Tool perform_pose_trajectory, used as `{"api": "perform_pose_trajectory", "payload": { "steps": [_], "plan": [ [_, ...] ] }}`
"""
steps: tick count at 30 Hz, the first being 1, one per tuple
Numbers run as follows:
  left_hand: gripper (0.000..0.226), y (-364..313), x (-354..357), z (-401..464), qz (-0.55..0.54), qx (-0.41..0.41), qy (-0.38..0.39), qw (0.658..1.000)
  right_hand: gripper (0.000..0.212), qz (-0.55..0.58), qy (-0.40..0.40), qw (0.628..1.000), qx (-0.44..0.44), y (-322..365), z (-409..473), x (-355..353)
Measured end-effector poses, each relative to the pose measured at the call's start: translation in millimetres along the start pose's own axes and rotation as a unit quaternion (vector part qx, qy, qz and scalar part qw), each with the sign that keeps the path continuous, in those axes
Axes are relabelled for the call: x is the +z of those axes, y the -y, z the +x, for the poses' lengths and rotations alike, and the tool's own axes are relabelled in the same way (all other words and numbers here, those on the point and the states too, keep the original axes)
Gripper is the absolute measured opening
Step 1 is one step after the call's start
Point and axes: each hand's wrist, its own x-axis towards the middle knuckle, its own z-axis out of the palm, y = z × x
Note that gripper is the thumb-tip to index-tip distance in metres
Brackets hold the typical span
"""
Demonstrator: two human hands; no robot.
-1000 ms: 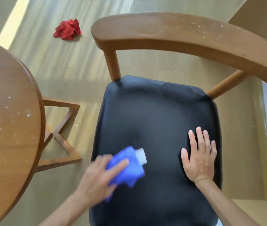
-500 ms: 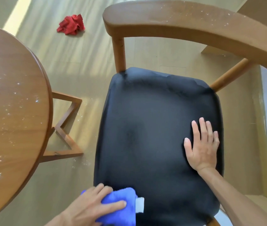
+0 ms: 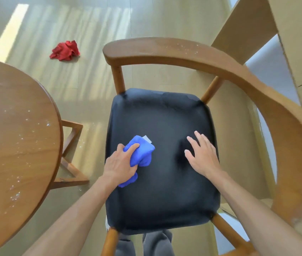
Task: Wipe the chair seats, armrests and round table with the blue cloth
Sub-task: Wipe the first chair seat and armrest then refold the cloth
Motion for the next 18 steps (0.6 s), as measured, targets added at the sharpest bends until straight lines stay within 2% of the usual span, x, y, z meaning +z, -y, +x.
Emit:
{"api": "perform_pose_trajectory", "payload": {
  "steps": [4,8,13,18],
  "plan": [
    [0.06,-6,-24,-42,-0.049,0.0,-0.011,0.999,0.047,0.056,-0.013,0.998,-0.019,9,-61,-44],
    [0.062,-20,-47,-87,-0.122,-0.017,-0.046,0.991,0.044,0.083,-0.018,0.996,0.002,6,-135,-80],
    [0.063,-57,-67,-142,-0.172,0.002,-0.046,0.984,0.038,0.115,-0.035,0.993,0.001,0,-211,-109],
    [0.064,-111,-67,-182,-0.206,0.0,-0.057,0.977,0.032,0.153,-0.086,0.984,-0.002,-22,-260,-133]
  ]
}}
